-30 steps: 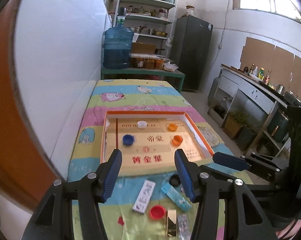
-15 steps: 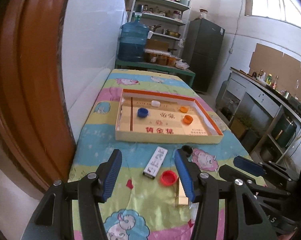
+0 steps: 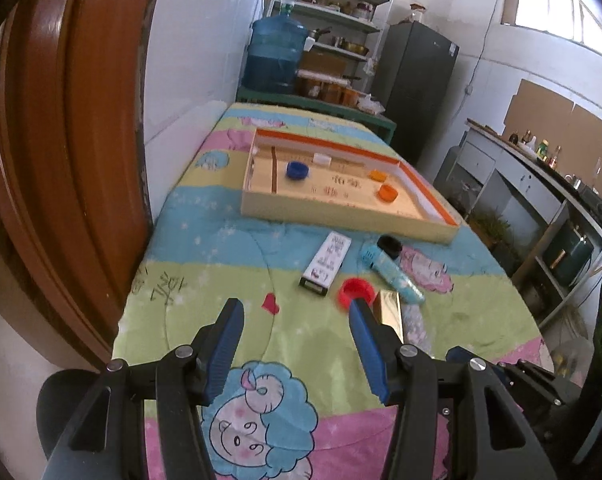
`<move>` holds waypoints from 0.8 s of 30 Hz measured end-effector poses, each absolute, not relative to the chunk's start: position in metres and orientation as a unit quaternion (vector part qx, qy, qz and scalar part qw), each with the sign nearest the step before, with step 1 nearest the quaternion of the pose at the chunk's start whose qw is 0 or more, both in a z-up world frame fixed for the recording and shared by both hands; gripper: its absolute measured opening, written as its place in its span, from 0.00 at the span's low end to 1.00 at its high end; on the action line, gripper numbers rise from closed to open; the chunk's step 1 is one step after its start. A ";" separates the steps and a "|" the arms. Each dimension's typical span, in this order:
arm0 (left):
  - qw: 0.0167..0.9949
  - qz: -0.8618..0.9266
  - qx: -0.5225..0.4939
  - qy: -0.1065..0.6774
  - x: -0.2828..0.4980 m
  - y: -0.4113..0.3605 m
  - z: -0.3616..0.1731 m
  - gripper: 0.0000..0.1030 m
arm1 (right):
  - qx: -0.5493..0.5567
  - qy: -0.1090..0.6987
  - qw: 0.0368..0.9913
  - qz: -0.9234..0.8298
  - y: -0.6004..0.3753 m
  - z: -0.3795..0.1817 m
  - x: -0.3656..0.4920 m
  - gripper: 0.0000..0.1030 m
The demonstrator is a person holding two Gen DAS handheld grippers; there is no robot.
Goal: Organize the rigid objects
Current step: 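Withdraw both open tools from the tray toward the items on the bedspread, then grasp the gold box with the left tool while the right tool grasps the clear glittery tube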
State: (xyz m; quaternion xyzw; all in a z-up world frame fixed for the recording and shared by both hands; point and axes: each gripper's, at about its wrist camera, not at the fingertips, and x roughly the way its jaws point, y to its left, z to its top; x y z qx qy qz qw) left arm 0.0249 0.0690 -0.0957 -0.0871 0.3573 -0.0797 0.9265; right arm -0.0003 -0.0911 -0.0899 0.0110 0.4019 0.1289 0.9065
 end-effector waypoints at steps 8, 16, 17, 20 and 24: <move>0.927 -0.085 -0.085 0.356 0.026 0.068 -0.101 0.53 | -0.008 0.416 0.902 0.118 -0.086 -0.105 -0.001 0.44; 0.924 -0.092 -0.086 0.360 0.028 0.065 -0.103 0.53 | -0.044 0.407 0.908 0.089 -0.089 -0.108 -0.001 0.44; 0.924 -0.093 -0.086 0.360 0.029 0.065 -0.103 0.53 | -0.046 0.407 0.908 0.087 -0.090 -0.108 0.000 0.44; 0.923 -0.098 -0.084 0.363 0.029 0.061 -0.105 0.53 | -0.046 0.408 0.907 0.094 -0.090 -0.109 0.006 0.39; 0.921 -0.110 -0.078 0.365 0.030 0.056 -0.107 0.53 | -0.061 0.401 0.909 0.101 -0.084 -0.110 0.017 0.31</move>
